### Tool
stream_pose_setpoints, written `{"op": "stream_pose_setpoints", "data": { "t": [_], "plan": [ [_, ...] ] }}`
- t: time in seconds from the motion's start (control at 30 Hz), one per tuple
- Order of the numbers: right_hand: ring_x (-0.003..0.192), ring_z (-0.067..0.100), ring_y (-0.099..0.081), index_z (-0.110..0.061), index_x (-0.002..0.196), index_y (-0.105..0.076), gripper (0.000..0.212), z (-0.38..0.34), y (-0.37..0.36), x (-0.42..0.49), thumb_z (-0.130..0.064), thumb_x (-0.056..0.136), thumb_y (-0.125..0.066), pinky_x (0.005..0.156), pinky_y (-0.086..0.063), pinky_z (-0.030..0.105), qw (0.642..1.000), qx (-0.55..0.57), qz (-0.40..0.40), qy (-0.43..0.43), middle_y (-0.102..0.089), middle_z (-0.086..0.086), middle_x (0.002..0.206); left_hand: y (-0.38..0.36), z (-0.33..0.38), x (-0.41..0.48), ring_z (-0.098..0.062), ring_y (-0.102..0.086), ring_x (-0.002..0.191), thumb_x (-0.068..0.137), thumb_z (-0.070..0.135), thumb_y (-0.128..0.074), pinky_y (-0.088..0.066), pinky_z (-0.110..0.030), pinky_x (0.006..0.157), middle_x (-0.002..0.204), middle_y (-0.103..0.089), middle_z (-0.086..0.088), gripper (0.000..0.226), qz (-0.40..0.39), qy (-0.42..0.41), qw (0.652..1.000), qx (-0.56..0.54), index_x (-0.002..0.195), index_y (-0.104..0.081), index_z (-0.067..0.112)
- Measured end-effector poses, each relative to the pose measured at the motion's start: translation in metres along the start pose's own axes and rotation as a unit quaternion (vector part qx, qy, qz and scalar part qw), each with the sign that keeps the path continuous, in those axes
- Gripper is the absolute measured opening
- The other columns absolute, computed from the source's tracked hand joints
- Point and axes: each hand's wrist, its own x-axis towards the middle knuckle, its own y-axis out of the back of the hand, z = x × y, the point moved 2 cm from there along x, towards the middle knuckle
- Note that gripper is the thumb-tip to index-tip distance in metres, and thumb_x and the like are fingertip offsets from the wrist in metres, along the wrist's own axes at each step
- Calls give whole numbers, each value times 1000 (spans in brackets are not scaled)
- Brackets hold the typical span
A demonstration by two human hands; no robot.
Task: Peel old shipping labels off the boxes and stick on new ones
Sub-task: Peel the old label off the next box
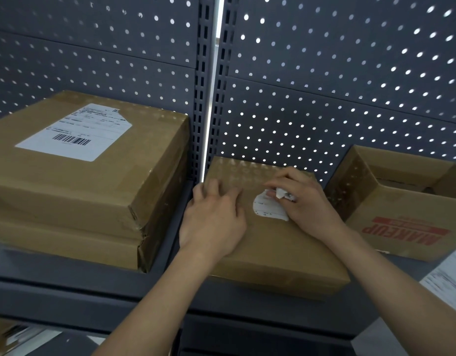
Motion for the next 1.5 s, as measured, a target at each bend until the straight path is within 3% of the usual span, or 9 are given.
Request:
{"op": "stream_pose_setpoints", "data": {
  "t": [0.13,0.27,0.43,0.67,0.93,1.1,1.27,1.37,1.5],
  "plan": [
    [88,6,-50,-2,99,-71,33,-5,2,-1,19,75,-66,84,-35,2,997,-59,25,49,-61,8,94,0,0,-1,-28,-23,134,98,37,-33,-40,-42,98,147,-29,-2,47,5,-3,1000,0,145,-35,35],
    [85,13,-48,0,95,-69,27,-14,5,-2,5,83,-45,85,-29,0,988,-95,60,106,-59,12,93,-1,0,0,-28,-23,135,98,37,-33,-40,-43,99,148,-29,-2,47,6,-3,1000,-2,145,-35,35],
    [88,18,-50,-9,111,-55,33,-14,4,-6,10,86,-45,75,-40,20,972,-125,90,178,-45,5,104,-2,-1,1,-28,-23,134,98,37,-33,-41,-45,98,147,-30,-2,46,4,0,1000,-4,144,-37,36],
    [87,19,-49,-5,108,-61,36,-11,4,-8,17,81,-54,68,-42,26,971,-132,97,175,-46,8,103,-1,0,0,-28,-24,134,98,37,-33,-40,-44,98,147,-30,-1,47,6,-1,1000,-2,144,-37,36],
    [76,22,-54,-9,106,-56,31,-16,7,-9,14,88,-46,54,-48,32,972,-127,107,168,-43,6,103,-1,0,-1,-28,-23,135,98,37,-33,-39,-42,100,147,-30,-2,47,6,-3,1000,-2,145,-36,35],
    [81,20,-50,-11,105,-55,23,-20,10,-10,7,92,-47,59,-46,30,967,-140,131,168,-42,7,103,0,0,-1,-28,-25,133,98,37,-33,-38,-43,100,147,-30,-2,46,7,-4,1000,-3,144,-37,34],
    [90,19,-46,-6,105,-69,31,-14,19,-7,2,86,-46,75,-39,14,975,-90,202,38,-43,11,102,0,0,-2,-28,-25,133,98,36,-33,-39,-43,100,146,-31,-2,46,3,-5,1000,-1,144,-37,34],
    [97,17,-48,-5,116,-69,40,-7,16,-5,-4,89,-40,83,-39,10,982,-58,174,-48,-48,16,107,0,0,0,-28,-25,133,98,36,-33,-39,-43,100,146,-31,-2,46,7,-3,1000,-3,143,-38,34],
    [105,20,-50,-16,129,-62,35,2,11,-4,-9,97,-48,87,-35,6,985,1,130,-113,-48,6,115,-1,0,0,-27,-25,133,98,37,-33,-39,-43,100,146,-31,-1,46,6,-3,1000,-5,144,-37,36]
  ]
}}
